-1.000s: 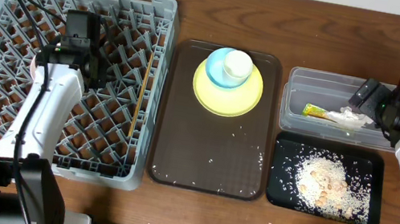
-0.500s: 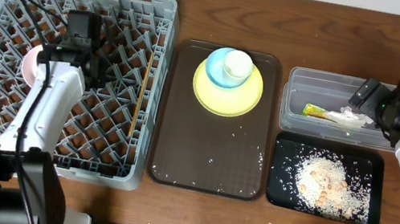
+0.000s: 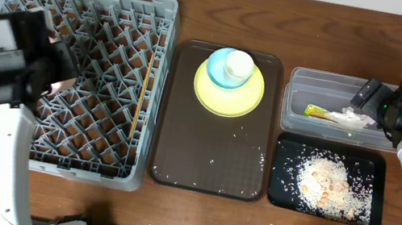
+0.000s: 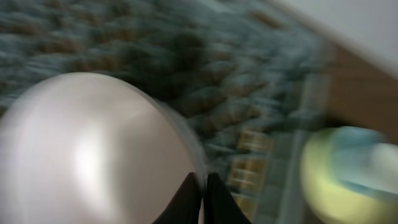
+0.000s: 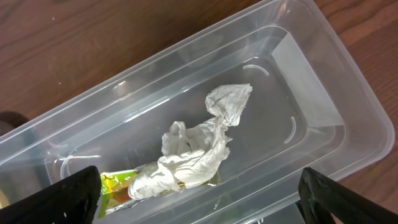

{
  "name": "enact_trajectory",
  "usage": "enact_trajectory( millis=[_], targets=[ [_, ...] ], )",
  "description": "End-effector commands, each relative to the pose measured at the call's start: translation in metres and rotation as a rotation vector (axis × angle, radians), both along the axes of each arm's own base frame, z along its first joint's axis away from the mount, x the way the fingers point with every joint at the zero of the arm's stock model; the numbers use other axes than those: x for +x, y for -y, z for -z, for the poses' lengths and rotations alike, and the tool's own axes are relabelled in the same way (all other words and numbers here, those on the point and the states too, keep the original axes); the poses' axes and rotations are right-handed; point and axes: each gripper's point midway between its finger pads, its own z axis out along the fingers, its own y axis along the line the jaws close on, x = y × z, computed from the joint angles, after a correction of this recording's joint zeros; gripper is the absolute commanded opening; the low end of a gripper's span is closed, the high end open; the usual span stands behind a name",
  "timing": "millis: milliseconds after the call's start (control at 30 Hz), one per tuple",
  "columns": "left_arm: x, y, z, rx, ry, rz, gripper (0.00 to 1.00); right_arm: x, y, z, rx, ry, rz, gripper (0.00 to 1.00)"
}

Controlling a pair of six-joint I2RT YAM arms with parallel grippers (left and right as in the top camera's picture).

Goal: Sort waste into correct bins and load items into the dishwasher

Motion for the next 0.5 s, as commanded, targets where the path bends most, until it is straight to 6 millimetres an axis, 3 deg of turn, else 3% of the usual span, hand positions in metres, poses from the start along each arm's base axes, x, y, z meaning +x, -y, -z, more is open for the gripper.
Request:
enact_trajectory(
  millis=[0, 167, 300, 467],
  targets=[
    [0.001, 0.063, -0.045, -0.521, 0.151, 0.268, 0.08, 0.0, 0.004, -0.003, -0.002, 0.007, 0.016, 0.99],
    [-0.004, 0.089, -0.06, -1.0, 0.172, 0.494, 0.07, 0.0, 0.004, -0.003, -0.002, 0.007, 0.016, 0.99],
    [0.006, 0.09, -0.038, -1.148, 0.123, 0.511, 0.07, 0.0, 0.004, -0.003, -0.001, 0.007, 0.016, 0.99],
    [0.015, 0.088, -0.001, -1.207, 0.054, 0.469, 0.07, 0.0, 0.004, -0.003, -0.002, 0.007, 0.016, 0.99]
  ],
)
